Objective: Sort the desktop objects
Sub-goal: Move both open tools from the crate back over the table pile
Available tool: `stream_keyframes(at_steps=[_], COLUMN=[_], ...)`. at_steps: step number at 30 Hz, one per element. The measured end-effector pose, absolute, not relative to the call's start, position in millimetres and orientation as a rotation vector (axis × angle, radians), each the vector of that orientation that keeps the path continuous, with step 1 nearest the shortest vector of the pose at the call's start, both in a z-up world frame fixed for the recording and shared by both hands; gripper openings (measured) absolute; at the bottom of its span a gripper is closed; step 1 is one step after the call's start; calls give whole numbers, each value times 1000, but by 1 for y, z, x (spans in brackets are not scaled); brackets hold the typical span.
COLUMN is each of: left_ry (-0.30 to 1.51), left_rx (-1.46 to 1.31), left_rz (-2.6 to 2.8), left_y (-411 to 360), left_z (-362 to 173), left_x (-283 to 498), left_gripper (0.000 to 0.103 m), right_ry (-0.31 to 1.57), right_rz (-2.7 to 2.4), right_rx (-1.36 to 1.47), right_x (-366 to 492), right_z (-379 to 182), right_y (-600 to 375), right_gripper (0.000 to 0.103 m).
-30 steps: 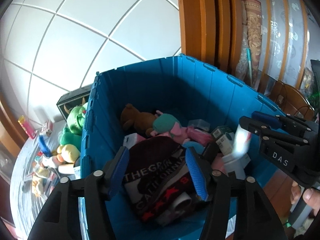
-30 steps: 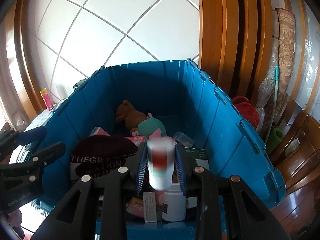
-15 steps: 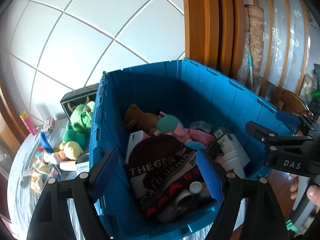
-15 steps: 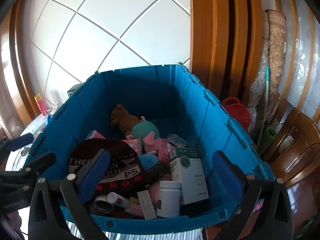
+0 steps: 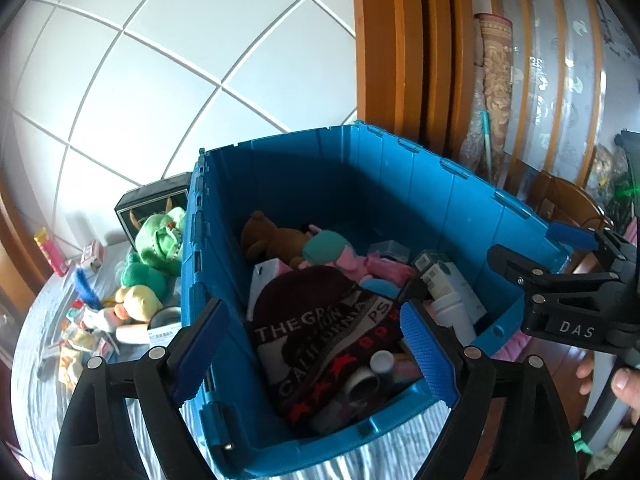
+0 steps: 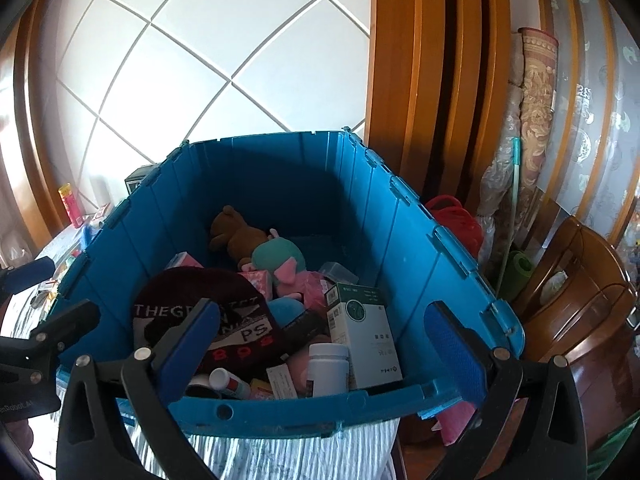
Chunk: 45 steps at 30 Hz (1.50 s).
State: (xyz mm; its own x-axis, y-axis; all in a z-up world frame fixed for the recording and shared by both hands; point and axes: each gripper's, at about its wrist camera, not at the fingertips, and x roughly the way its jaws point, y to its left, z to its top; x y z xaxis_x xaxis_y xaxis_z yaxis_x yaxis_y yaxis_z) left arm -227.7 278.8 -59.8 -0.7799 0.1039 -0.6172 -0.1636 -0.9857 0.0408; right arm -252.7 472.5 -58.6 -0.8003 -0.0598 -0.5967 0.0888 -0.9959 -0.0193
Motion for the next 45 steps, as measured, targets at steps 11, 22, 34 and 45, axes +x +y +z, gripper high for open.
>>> stream_keyframes(at_steps=[11, 22, 34, 45], left_ry=[94, 10, -115, -397], left_rx=[-947, -948, -1080, -1353], left_rz=[2871, 2944, 3095, 3216], left_y=[239, 130, -51, -198], left_z=[-51, -51, -89, -151], left_x=[-206, -163, -97, -96], left_gripper=[88, 88, 88, 88], right_ry=[30, 61, 31, 152], right_rz=[-2905, -2887, -2773, -2580], right_rx=[958, 904, 800, 879], right_x=[-236, -203, -150, -167], right_z=[-60, -48, -50, -89], right_y=[451, 365, 204, 78], right_gripper=[103, 103, 103, 103])
